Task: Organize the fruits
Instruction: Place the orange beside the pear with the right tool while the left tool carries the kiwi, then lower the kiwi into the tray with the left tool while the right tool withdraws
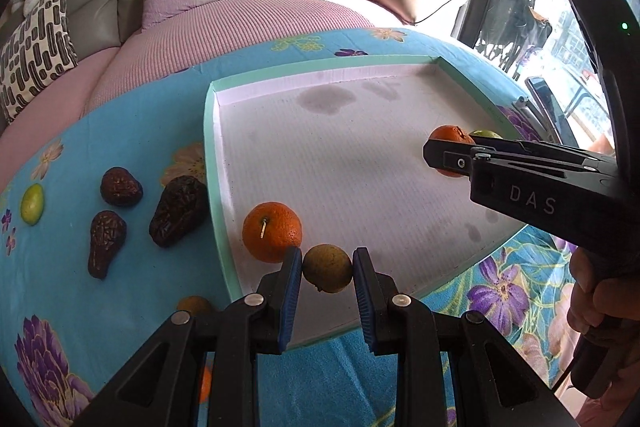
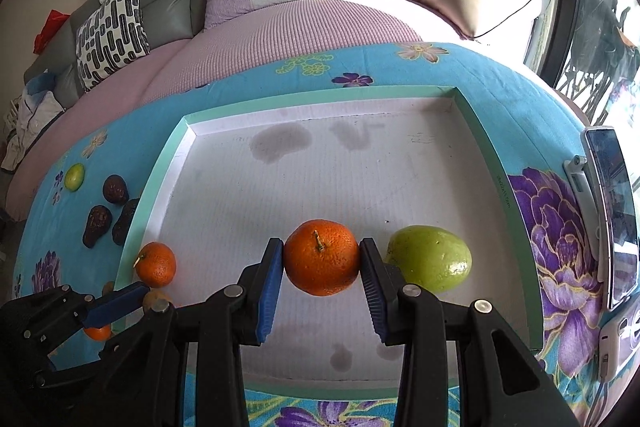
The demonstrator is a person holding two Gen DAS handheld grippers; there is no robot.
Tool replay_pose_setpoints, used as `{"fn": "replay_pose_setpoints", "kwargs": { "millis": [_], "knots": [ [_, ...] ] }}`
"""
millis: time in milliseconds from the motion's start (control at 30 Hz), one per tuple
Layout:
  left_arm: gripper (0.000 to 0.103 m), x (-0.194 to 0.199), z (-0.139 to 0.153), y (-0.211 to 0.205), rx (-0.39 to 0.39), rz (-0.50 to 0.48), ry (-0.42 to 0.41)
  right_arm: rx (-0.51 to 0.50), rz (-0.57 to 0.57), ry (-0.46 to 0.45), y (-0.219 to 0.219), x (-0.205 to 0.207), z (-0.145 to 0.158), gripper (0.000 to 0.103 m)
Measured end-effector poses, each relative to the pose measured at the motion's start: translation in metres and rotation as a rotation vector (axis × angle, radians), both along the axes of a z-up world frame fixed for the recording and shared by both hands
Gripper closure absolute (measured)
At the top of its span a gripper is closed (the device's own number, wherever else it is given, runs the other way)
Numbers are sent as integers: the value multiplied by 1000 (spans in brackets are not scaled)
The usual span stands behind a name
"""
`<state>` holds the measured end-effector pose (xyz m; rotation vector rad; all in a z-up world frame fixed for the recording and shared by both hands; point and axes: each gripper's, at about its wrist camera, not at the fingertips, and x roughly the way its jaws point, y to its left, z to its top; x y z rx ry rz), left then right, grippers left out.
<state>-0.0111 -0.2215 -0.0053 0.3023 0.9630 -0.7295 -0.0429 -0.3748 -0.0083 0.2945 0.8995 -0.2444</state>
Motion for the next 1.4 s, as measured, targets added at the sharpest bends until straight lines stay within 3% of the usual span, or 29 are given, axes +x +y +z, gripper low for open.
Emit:
{"fn": "replay_pose_setpoints", "kwargs": {
  "millis": [233,867,1000,1100,1400],
  "knots": [
    [75,2,-8,-1,23,4,15,7,-8,56,-4,3,-14,63],
    [75,2,-8,-3,27,-2,21,4,-5,60,-3,4,-15,63],
    [74,3,-8,-2,32,0,25,8,-5,46,-3,3,-12,62],
    [74,2,-5,-1,32,2,22,2,-7,31,-2,1,-7,53],
    [69,2,0,4,33,8,16,-13,-15,-15,-2,-4,7,53]
  ]
}}
